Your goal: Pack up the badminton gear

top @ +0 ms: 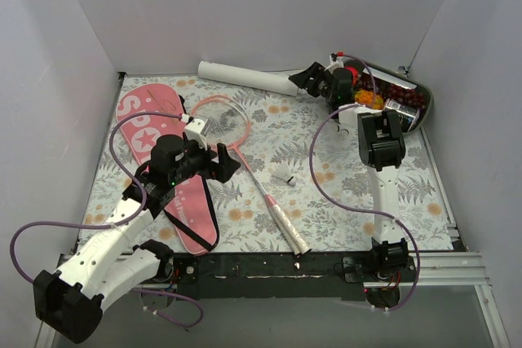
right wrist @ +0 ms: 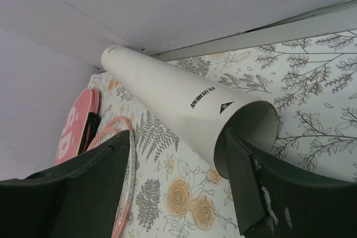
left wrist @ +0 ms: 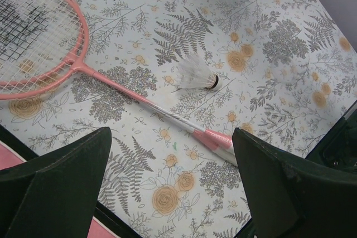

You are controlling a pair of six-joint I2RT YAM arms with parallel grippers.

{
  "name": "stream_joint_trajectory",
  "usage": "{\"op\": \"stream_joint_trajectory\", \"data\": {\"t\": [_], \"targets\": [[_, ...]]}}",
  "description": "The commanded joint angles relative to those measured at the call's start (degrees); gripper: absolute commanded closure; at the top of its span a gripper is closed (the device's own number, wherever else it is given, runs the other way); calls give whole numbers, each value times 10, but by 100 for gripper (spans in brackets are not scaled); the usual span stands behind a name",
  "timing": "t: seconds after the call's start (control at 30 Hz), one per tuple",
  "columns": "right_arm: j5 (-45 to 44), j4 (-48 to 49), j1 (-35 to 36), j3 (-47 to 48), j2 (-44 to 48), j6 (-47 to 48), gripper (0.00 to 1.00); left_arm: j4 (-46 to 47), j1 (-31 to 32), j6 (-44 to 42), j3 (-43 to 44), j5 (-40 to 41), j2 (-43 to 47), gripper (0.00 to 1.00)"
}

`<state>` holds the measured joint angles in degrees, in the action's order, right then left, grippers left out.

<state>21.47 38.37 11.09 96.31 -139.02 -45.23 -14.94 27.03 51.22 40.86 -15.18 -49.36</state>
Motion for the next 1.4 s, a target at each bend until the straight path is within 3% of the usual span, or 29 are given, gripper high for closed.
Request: {"op": "stream_joint_trajectory", "data": {"t": [0.0,0.77,0.87,0.93,0.97,1.0,1.07,1.1,1.37], "targets": [[44,49,-4,73,-39,-32,25,10,4,-9,-4,-14,-6,9],[70,52,11,217,-162,-82,29,1,22,-17,4,-13,-24,9],[76,61,11,236,-176,-93,37,0,22,-17,4,-13,-28,10],[82,77,11,240,-182,-100,50,0,23,-17,4,-13,-28,9],[82,79,11,238,-185,-104,58,0,22,-17,4,-12,-28,9],[84,82,11,237,-185,-107,77,0,24,-17,4,-11,-29,9],[87,97,11,227,-180,-109,95,0,23,-17,3,-11,-28,9],[90,105,11,221,-176,-108,99,1,23,-17,3,-10,-28,9],[117,209,11,109,-83,-130,99,-11,25,-19,17,8,-7,9]]}}
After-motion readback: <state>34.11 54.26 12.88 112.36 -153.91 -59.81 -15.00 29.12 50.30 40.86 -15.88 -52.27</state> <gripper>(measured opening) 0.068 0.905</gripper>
